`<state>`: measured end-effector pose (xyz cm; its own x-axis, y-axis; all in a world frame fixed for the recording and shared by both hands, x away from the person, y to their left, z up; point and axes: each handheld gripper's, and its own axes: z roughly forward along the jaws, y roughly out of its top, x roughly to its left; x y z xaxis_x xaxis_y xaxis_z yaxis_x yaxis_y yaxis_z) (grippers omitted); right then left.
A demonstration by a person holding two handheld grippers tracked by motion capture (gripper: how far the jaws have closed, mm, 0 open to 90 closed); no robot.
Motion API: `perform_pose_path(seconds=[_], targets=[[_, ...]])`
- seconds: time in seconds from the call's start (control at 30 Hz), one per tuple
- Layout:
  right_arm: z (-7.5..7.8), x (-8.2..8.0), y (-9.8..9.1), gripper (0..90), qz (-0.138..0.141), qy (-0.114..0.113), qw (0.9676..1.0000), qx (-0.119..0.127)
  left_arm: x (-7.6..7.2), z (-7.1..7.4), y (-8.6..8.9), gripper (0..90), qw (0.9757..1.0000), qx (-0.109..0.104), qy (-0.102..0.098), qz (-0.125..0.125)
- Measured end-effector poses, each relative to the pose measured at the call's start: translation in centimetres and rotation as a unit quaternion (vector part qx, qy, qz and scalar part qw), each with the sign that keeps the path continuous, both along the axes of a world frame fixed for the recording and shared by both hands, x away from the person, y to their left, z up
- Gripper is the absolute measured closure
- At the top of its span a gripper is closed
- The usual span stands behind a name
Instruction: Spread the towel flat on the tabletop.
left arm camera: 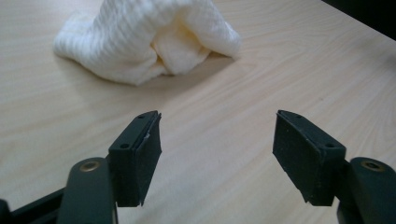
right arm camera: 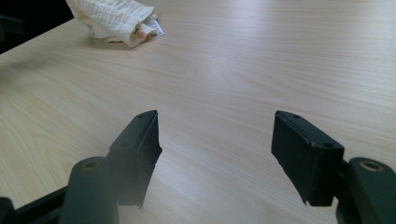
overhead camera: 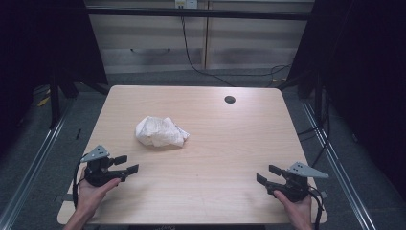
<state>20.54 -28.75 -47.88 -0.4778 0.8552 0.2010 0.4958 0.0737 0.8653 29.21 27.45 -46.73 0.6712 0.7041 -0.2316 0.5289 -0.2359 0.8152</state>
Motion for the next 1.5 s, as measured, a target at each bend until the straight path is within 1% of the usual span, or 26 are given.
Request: perform_pose_path(seconds=[0.03,0.07,0.17,0.2,0.33,0.37,0.4,0.5,0.57,0.6,0.67,0.73,0.77,0.83,0.87,0.93,0.97,1.0,1.07,1.23,1.3,1.33,1.4,1.43,1.47,1.5], targets=[[0.0,0.0,0.0,32.2,0.002,0.0,1.0,0.0,0.7,0.6,-0.3,31.3,0.9999,0.01,-0.002,-0.003],[0.0,0.0,0.0,32.2,0.002,0.0,1.0,0.0,0.7,0.6,-0.3,30.8,0.9999,0.01,-0.002,-0.003],[-0.1,0.2,0.3,31.9,0.011,0.006,0.9999,-0.001,2.2,2.3,-0.9,29.5,0.9998,0.012,-0.016,-0.003],[-0.1,0.2,0.3,31.8,0.013,0.008,0.9999,-0.001,2.2,2.3,-0.9,28.6,0.9998,0.012,-0.016,-0.003],[-0.1,0.1,0.5,29.9,0.02,0.012,0.9997,-0.003,4.6,3.7,-1.6,26.5,0.9996,0.016,-0.024,0.001],[-0.1,0.1,0.5,29.9,0.02,0.012,0.9997,-0.003,4.6,3.7,-1.6,24.9,0.9996,0.016,-0.024,0.001],[-0.1,0.0,0.5,29.9,0.022,0.013,0.9997,-0.003,5.5,3.9,-1.8,23.7,0.9997,0.015,-0.021,0.002],[-0.2,0.0,0.5,29.9,0.021,0.013,0.9997,-0.007,6.4,4.1,-2.0,22.6,0.9998,0.009,-0.019,0.003],[-0.3,0.2,0.4,29.8,0.021,0.018,0.9996,-0.006,7.7,4.5,-2.7,21.0,0.9997,0.016,-0.016,0.001],[-0.3,0.2,0.4,29.8,0.021,0.018,0.9996,-0.006,7.7,4.5,-2.7,20.7,0.9997,0.016,-0.016,0.001],[-0.3,0.2,0.5,29.6,0.023,0.018,0.9996,-0.004,9.3,4.6,-3.4,20.6,0.9995,0.032,-0.006,-0.001],[-0.3,0.1,0.5,29.6,0.023,0.017,0.9996,-0.004,9.8,4.5,-3.5,19.2,0.9995,0.03,-0.003,0.003],[-0.3,0.1,0.5,29.6,0.024,0.018,0.9995,-0.005,10.4,4.5,-3.6,18.2,0.9995,0.031,0.007,0.002],[-0.3,0.1,0.6,29.4,0.026,0.019,0.9995,-0.006,11.4,4.2,-3.9,17.5,0.9993,0.033,0.014,0.008],[-0.3,0.1,0.6,29.4,0.027,0.02,0.9994,-0.006,12.3,3.7,-4.3,17.3,0.9988,0.044,0.02,0.01],[-0.3,0.2,0.6,29.3,0.027,0.021,0.9994,-0.004,12.7,3.4,-4.6,17.3,0.9986,0.045,0.026,0.007],[-0.4,0.2,0.6,29.2,0.028,0.02,0.9994,-0.004,13.0,3.0,-4.9,17.6,0.9982,0.053,0.028,0.005],[-0.4,0.2,0.6,29.2,0.028,0.02,0.9994,-0.004,13.3,2.6,-5.3,17.6,0.9974,0.066,0.029,0.004],[-0.4,0.3,0.6,29.2,0.028,0.022,0.9994,-0.005,13.9,1.8,-5.8,18.0,0.9966,0.073,0.037,0.003],[-0.5,0.2,0.6,29.0,0.032,0.021,0.9992,-0.006,14.9,-0.6,-6.9,19.5,0.9923,0.103,0.069,0.0],[-0.4,0.2,0.6,29.0,0.033,0.021,0.9992,-0.005,14.9,-1.0,-7.0,26.1,0.9912,0.111,0.072,0.0],[-0.4,0.1,0.6,29.0,0.034,0.021,0.9992,-0.006,14.9,-1.8,-7.0,29.4,0.99,0.117,0.079,0.001],[-0.5,0.1,0.6,29.0,0.034,0.021,0.9992,-0.006,14.9,-2.0,-7.0,35.4,0.9897,0.118,0.081,0.001],[-0.5,0.1,0.6,29.0,0.035,0.022,0.9991,-0.006,14.9,-2.3,-6.9,35.4,0.9894,0.119,0.084,-0.005],[-0.5,0.1,0.7,28.9,0.036,0.023,0.9991,-0.007,14.8,-2.5,-6.9,45.0,0.9892,0.123,0.08,-0.006],[-0.5,0.1,0.7,28.9,0.036,0.023,0.9991,-0.006,14.7,-2.8,-6.8,47.9,0.9896,0.123,0.073,-0.01]])
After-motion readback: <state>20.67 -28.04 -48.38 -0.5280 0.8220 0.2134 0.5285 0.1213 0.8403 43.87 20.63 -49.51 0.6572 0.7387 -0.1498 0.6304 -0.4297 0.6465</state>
